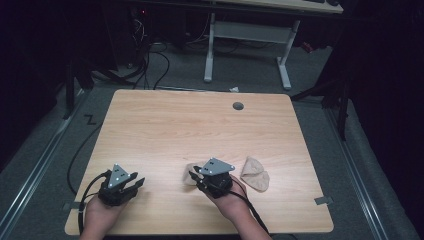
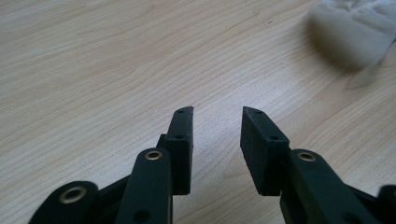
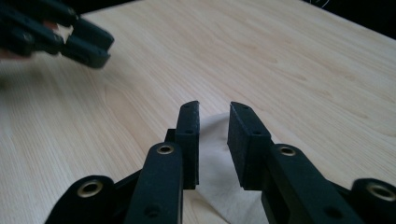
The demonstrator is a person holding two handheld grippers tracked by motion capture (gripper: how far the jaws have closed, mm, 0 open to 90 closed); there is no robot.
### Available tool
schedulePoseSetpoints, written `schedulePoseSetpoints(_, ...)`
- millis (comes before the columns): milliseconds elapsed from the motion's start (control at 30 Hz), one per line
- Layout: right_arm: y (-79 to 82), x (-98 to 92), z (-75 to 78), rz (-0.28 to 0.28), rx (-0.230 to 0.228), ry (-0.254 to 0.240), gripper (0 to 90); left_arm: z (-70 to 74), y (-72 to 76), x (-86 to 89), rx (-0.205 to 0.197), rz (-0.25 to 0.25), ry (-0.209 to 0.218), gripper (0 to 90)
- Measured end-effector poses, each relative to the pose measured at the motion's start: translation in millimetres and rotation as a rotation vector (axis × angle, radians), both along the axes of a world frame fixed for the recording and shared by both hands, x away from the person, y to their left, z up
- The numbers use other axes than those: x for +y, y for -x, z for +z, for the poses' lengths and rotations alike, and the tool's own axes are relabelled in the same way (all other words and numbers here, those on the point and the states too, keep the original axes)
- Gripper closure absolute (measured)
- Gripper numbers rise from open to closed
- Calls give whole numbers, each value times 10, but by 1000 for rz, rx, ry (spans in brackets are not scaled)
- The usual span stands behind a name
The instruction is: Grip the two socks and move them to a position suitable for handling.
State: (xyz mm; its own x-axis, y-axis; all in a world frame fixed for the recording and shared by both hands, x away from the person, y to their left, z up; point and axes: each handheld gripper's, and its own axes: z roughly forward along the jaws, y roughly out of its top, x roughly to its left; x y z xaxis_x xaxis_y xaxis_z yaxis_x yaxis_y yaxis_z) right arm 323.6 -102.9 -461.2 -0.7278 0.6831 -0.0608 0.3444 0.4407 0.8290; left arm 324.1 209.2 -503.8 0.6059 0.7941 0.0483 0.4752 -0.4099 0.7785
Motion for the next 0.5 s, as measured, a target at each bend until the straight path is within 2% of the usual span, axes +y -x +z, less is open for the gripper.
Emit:
schedulePoseSetpoints(33, -5, -24, 5, -12, 0, -6, 735, -1, -1, 0, 1, -1, 0, 648)
schedulePoseSetpoints(100, -26, -143, -26, -65, -8, 37, 744, -1, -9, 0, 6, -3, 7, 648)
schedulePoseSetpoints(133, -54, -293, -88, -105, 19, 38, 804, -2, -14, -8, 9, -5, 18, 659)
schedulePoseSetpoints(167, -54, -293, -88, -105, 19, 38, 804, 0, -22, -25, 13, -11, 23, 659)
schedulePoseSetpoints(233, -70, -454, -181, -147, 40, 58, 888, 0, -59, -99, 33, -24, 54, 703)
schedulePoseSetpoints(300, -105, -574, -269, -178, 75, 91, 900, 11, -110, -249, 56, -58, 66, 756)
schedulePoseSetpoints(333, -131, -623, -308, -189, 88, 102, 900, 25, -159, -406, 49, -86, 45, 774)
schedulePoseSetpoints(367, -165, -679, -357, -210, 112, 114, 900, 33, -183, -461, 44, -94, 37, 792)
schedulePoseSetpoints(467, -191, -731, -413, -235, 127, 139, 900, 63, -385, -783, 27, -110, 13, 813)
schedulePoseSetpoints(500, -204, -743, -432, -239, 137, 148, 900, 57, -461, -878, 35, -110, 12, 814)
